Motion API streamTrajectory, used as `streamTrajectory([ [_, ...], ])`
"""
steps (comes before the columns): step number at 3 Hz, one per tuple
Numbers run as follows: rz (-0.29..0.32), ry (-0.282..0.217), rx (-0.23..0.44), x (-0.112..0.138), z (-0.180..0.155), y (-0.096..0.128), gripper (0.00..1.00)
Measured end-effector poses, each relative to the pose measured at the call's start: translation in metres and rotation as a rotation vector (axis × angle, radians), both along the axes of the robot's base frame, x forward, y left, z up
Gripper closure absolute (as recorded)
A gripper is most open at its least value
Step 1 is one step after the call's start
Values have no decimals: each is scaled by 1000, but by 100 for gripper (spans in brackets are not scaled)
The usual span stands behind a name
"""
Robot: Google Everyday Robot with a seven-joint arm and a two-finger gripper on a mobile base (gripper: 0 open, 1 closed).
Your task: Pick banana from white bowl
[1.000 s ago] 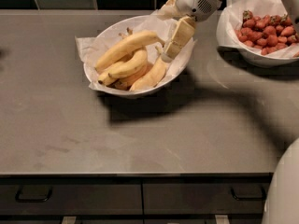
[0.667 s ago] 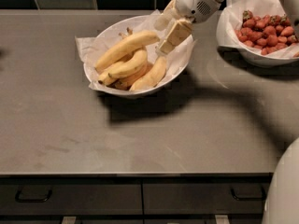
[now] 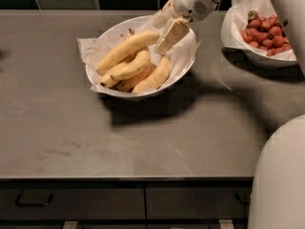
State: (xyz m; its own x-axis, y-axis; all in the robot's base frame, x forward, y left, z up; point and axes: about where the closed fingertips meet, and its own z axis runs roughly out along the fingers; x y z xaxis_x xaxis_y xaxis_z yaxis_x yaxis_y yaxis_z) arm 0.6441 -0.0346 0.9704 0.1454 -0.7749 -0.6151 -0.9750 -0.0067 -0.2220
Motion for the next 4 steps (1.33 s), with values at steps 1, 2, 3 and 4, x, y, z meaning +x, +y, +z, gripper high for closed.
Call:
streamTrajectory([
  [1, 8, -16, -1, 9, 2, 5, 23],
  [2, 10, -14, 6, 16, -1, 8, 22],
  [3, 21, 10, 15, 23, -12, 14, 25],
  [4, 33, 38, 15, 29, -25, 20, 35],
])
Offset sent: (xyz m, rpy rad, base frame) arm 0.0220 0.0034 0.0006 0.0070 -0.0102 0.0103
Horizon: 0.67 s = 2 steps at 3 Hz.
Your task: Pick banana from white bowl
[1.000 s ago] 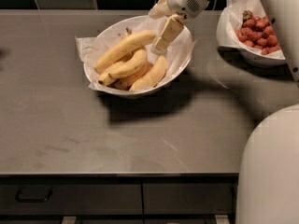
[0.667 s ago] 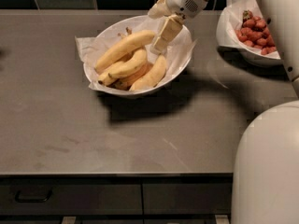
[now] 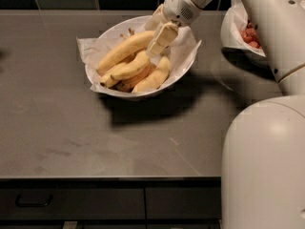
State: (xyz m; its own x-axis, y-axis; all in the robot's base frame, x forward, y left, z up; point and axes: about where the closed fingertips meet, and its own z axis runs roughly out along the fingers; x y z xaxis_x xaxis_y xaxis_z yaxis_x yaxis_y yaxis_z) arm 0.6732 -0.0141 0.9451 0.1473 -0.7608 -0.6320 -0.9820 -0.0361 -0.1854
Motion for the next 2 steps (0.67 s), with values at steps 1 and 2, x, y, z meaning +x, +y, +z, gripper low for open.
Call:
streamTrajectory([
  [1, 6, 20, -9, 3, -11, 3, 54],
  [2, 6, 20, -9, 3, -11, 3, 77],
])
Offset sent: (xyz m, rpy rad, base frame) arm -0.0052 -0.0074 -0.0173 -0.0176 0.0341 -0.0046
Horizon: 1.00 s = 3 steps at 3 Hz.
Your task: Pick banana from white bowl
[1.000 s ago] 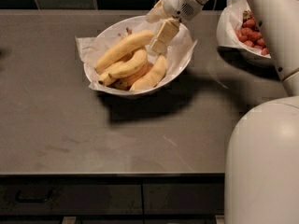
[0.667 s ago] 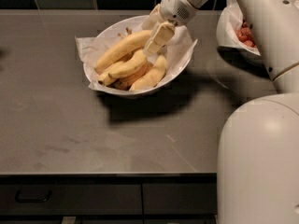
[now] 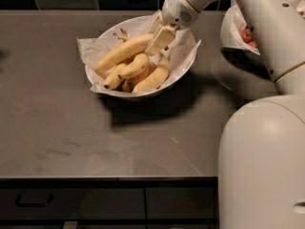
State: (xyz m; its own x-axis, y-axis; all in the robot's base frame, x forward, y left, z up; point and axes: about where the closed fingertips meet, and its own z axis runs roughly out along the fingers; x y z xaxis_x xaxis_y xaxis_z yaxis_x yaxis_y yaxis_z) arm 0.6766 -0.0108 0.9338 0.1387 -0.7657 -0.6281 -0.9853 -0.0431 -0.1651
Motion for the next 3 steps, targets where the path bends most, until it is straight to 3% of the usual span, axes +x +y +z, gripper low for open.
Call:
streamTrajectory([
  [1, 0, 0, 0, 0, 1, 0, 99],
  [3, -28, -74, 15, -12, 31, -14, 100],
])
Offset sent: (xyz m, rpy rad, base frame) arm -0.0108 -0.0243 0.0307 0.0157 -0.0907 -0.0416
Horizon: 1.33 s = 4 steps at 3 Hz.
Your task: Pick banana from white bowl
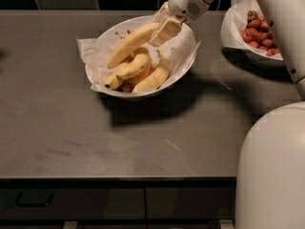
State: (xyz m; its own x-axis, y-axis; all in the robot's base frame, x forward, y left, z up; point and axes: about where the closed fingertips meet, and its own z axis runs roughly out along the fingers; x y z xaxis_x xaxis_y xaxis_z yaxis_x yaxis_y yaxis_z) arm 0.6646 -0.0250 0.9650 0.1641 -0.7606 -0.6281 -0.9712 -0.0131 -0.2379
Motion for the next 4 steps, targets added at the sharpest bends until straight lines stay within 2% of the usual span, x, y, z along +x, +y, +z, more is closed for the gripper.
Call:
streamTrajectory([
  [2, -48, -36, 30, -48, 44, -25, 100],
  [4, -99, 23, 164, -125, 62, -50, 100],
])
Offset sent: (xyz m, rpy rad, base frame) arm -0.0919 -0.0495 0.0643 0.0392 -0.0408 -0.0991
